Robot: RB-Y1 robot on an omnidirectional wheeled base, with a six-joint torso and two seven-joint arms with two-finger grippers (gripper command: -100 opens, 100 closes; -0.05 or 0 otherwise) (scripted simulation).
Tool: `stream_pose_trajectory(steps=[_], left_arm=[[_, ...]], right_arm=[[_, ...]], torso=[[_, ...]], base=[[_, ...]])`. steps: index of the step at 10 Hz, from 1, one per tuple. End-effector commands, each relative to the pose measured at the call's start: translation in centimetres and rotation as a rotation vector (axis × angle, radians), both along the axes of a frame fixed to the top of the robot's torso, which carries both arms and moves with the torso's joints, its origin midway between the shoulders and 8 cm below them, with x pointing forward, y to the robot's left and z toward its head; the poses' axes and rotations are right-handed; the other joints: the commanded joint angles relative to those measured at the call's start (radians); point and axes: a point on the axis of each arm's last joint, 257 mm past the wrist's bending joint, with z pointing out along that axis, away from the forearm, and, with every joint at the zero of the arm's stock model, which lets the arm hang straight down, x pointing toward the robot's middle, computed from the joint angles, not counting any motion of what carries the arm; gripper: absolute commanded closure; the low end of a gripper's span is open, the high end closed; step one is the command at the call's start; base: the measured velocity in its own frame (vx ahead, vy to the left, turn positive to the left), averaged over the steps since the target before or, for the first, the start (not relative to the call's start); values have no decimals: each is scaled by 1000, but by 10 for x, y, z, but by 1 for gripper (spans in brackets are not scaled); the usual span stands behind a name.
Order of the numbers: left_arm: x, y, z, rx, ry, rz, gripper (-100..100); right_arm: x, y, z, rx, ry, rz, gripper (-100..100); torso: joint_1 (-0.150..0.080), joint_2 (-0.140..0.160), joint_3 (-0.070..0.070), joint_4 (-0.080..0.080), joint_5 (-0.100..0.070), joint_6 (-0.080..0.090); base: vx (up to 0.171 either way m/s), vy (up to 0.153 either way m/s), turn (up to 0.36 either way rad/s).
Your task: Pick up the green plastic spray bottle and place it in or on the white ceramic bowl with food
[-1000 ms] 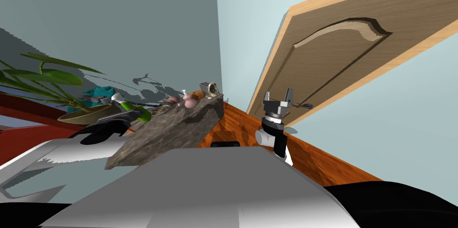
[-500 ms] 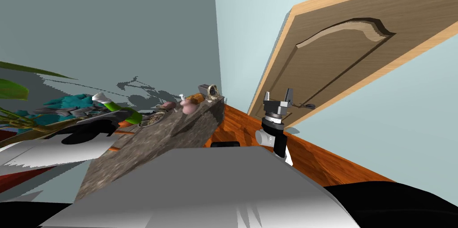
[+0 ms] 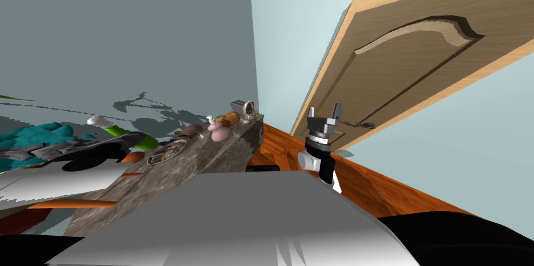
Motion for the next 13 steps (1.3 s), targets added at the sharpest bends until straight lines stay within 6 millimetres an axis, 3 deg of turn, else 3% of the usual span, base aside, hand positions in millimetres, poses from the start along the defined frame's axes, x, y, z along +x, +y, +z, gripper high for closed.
stream_pose_trajectory(steps=[1,2,3,7,8,9,10,13], left_arm=[[-14,9,-12,-32,9,41,100],[-7,7,-6,-18,5,23,100],[-9,8,-7,-21,5,28,-100],[-9,8,-7,-21,5,27,-100],[-9,8,-7,-21,5,27,0],[24,3,-4,-29,-35,-33,-100],[30,2,-18,-46,-20,-48,-100],[13,26,-37,-66,-5,-2,-100]], right_arm=[[0,0,0,0,0,0,0],[0,0,0,0,0,0,0],[0,0,0,0,0,0,0],[0,0,0,0,0,0,0],[0,0,0,0,0,0,0],[0,0,0,0,0,0,0],[0,0,0,1,0,0,0],[0,0,0,0,0,0,0]], torso=[[0,0,0,0,0,0],[-1,1,1,0,0,-1],[-6,6,3,1,-1,0],[-13,13,7,3,-3,-1],[-13,13,7,3,-3,-1],[-13,13,8,3,-3,-1],[-17,14,8,3,-3,1],[-14,14,8,3,-3,-1]], base=[[151,132,-40],[61,52,-8],[13,13,-2],[2,2,0],[0,0,0],[-46,-73,-211],[-42,-89,-103],[-3,-25,18]])
